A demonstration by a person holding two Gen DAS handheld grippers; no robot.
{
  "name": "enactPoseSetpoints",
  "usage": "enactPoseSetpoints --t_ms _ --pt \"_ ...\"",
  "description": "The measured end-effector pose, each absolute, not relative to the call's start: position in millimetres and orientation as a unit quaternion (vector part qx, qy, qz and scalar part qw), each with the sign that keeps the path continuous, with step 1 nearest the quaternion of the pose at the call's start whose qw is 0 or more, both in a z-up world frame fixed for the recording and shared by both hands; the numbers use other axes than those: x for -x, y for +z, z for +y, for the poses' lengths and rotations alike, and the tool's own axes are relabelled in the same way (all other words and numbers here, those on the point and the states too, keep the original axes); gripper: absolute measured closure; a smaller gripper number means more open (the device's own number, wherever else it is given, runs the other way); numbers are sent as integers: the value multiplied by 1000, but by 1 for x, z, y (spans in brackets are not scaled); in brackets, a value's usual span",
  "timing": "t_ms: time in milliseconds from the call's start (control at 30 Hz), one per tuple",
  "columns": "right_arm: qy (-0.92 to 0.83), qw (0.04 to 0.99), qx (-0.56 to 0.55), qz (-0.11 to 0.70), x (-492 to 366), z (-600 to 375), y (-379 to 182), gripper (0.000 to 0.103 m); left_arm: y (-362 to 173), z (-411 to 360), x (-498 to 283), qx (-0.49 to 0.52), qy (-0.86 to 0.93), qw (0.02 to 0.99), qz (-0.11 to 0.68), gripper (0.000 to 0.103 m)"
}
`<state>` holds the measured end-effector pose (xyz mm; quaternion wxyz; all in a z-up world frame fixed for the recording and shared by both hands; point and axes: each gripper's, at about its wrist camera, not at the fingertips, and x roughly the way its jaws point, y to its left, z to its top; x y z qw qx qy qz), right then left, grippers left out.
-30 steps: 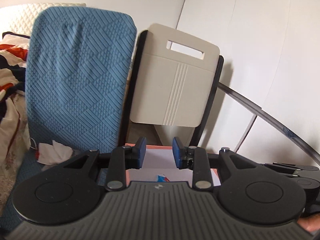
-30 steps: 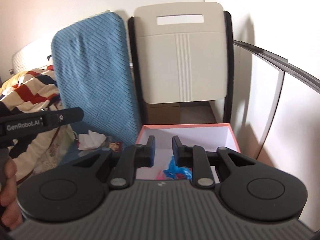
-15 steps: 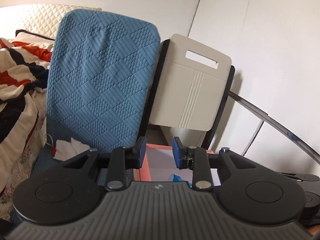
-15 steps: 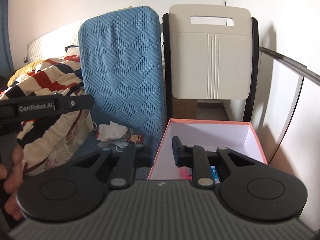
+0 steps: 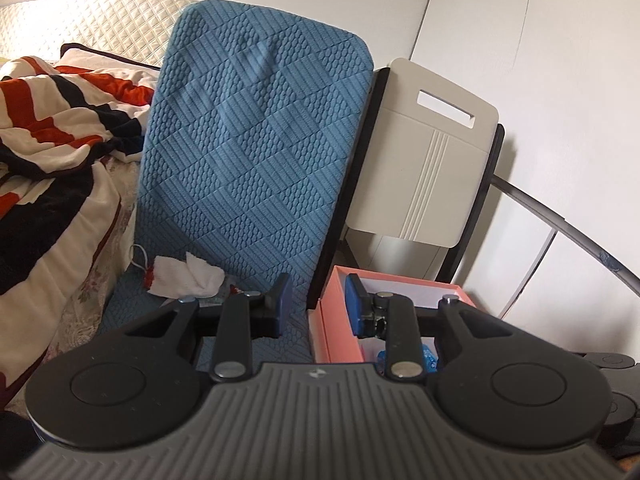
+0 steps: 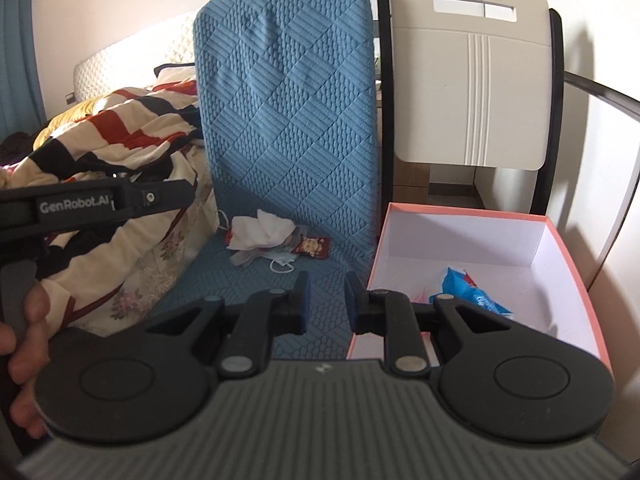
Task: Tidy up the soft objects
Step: 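Withdraw both open tools from the box back over the blue seat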
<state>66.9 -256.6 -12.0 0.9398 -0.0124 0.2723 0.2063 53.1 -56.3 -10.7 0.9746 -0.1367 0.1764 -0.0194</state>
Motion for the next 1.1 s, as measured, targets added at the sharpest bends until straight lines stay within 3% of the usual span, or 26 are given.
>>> enactPoseSetpoints --t_ms 833,967,1100 --pt "224 918 35 326 -76 -192 -65 80 -70 -1 -53 170 33 957 232 69" --pt "229 913 41 334 -88 -183 -72 80 -76 8 -64 175 42 956 232 57" --pt "233 910 44 340 -102 -176 -78 80 -81 19 -76 182 54 955 230 55"
